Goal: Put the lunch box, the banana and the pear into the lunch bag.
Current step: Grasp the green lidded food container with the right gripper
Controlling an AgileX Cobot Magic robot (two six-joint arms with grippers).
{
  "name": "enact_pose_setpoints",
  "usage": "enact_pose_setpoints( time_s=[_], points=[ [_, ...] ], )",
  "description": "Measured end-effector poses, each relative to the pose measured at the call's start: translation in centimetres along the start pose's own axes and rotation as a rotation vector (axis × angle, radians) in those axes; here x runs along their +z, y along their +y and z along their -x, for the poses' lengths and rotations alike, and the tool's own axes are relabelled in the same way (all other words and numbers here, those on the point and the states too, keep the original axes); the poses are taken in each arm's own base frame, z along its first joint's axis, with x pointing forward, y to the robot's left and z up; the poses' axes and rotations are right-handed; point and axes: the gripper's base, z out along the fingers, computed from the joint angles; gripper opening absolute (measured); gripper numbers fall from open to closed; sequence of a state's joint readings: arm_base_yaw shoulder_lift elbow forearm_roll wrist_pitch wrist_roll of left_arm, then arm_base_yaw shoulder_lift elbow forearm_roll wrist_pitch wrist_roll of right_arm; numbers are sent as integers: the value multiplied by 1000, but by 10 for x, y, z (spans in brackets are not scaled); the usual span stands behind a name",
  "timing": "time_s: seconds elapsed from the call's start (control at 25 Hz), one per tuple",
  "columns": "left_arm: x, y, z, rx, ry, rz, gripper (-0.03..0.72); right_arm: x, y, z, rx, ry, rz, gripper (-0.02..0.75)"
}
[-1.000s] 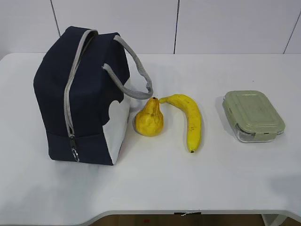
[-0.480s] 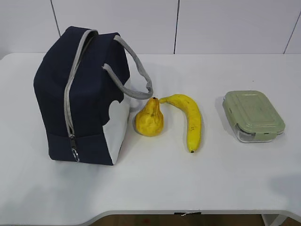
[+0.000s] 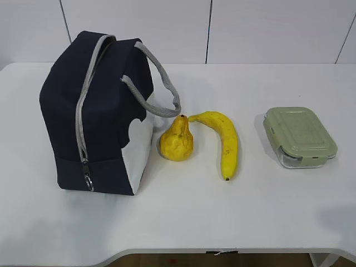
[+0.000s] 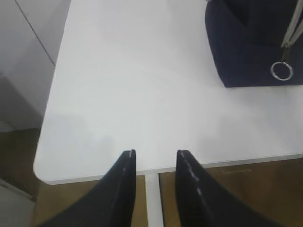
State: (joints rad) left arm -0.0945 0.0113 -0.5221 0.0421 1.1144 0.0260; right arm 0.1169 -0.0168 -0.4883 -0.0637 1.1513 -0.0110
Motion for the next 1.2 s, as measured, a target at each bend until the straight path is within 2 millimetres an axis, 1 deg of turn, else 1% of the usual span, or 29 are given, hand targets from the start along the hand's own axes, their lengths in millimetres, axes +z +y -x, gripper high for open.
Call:
enact_pose_setpoints(
  time_s=[0.16, 0.44, 0.64, 0.92, 1.08, 1.2],
  points=[
    [0, 5, 0, 30, -2, 60, 218, 0, 0, 0, 0, 0, 0, 441],
    [0, 6, 0, 33, -2, 66, 218, 0, 0, 0, 0, 0, 0, 441],
    [0, 6, 0, 33, -4, 68, 218, -6, -1, 5, 1, -23, -1, 441],
    [0, 6, 1, 33, -5, 68, 218, -6, -1, 25, 2, 22, 0, 441],
    [0, 6, 1, 33, -5, 68, 218, 2, -1, 41, 34, 51, 1, 441],
    [0, 6, 1, 33, -5, 68, 218, 9, 0, 52, 50, 26, 11, 441]
  ],
)
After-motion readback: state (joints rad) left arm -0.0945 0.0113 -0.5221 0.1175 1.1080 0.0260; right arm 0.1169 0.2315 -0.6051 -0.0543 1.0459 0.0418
